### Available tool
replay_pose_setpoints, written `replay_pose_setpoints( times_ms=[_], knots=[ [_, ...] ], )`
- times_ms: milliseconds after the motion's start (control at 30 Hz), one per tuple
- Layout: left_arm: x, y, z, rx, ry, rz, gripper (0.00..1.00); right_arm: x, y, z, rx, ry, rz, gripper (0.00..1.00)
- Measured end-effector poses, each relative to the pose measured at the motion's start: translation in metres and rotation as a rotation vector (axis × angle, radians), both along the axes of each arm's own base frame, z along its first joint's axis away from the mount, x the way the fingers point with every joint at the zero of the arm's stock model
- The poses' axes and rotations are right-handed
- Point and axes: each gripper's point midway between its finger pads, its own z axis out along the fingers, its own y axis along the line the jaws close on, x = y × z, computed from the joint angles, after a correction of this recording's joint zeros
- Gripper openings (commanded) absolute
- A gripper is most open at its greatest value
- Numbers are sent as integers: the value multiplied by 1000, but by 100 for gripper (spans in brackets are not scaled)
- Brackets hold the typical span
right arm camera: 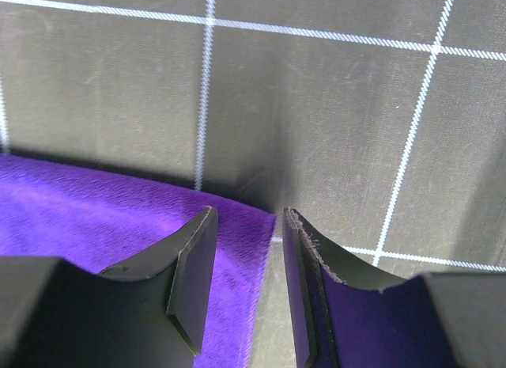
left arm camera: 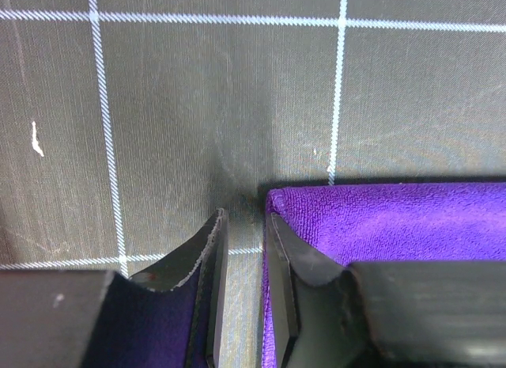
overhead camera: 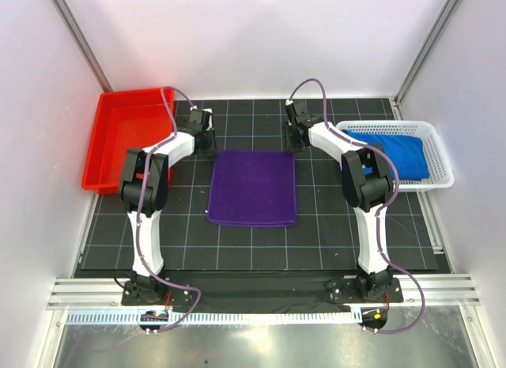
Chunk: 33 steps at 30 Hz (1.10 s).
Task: Fold and stack the towels
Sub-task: Fold the towel
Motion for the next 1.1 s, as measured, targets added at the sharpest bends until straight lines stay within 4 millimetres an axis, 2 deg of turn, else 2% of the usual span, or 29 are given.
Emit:
replay_pose_setpoints(
  times_ms=[200, 400, 533, 633, 733, 800, 867, 967, 1100],
  knots=[
    [0, 4, 0, 2, 3, 8, 37, 2, -10, -10, -22, 13, -19, 45],
    [3, 14, 3, 22, -6, 36, 41, 7, -17, -6, -27, 1, -37, 50],
    [5, 19, 22, 24, -42, 52, 43, 11, -19, 3, -23, -21, -45, 50],
    [4, 18, 46, -1, -89, 49, 44, 11, -18, 15, -4, -43, -41, 50],
    [4, 8, 68, -58, -137, 14, 42, 4, -15, 31, 22, -68, -31, 50],
    [5, 1, 76, -90, -155, -12, 41, -2, -10, 38, 36, -78, -19, 50],
    [5, -5, 77, -110, -157, -32, 41, -8, -3, 39, 43, -82, -1, 50],
    [1, -12, 68, -127, -133, -60, 41, -18, 6, 30, 41, -65, 22, 50],
    [-2, -19, 43, -122, -89, -92, 40, -31, 13, 18, 30, -31, 44, 50]
  ],
)
